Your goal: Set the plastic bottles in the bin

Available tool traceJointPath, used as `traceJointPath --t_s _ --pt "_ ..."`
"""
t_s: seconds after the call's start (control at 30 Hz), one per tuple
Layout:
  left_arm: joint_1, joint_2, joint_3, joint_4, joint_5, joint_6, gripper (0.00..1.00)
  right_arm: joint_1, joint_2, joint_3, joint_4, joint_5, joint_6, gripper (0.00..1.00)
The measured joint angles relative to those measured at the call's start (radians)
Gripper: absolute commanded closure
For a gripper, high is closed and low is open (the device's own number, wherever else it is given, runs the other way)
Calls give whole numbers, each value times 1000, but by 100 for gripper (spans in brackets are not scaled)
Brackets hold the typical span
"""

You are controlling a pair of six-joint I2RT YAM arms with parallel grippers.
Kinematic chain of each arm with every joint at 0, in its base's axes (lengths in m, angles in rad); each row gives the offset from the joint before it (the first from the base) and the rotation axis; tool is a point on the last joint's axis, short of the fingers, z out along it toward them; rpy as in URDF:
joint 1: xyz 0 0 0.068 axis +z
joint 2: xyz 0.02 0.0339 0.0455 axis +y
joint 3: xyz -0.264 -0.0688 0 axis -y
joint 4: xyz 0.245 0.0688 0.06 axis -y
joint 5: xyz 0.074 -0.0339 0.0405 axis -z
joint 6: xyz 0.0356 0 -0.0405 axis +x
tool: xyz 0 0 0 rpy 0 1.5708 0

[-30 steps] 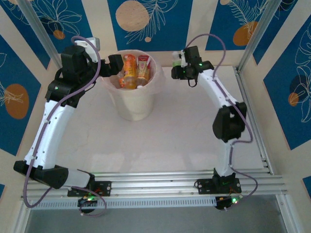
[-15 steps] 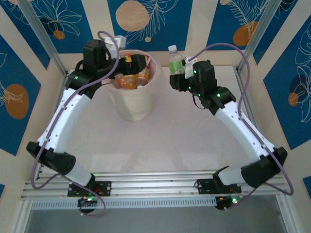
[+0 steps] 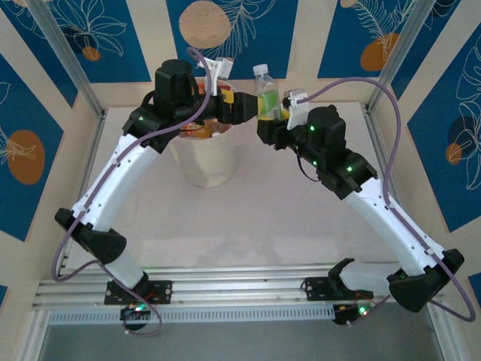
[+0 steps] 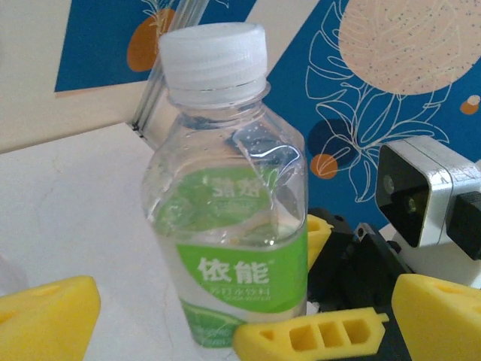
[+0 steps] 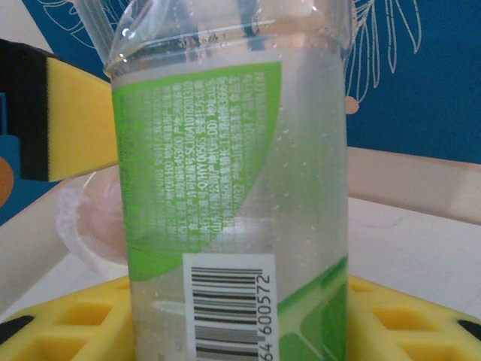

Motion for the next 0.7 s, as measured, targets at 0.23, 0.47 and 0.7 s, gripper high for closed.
traceJointPath --t_s 0.23,0.47,0.7 --pt "-6 44 19 0 14 0 0 27 0 -3 29 -12 9 56" --pt "-9 63 19 0 25 -16 20 40 6 -3 47 -35 25 56" --pt "-4 63 19 5 39 -34 54 45 34 -2 64 -51 30 52"
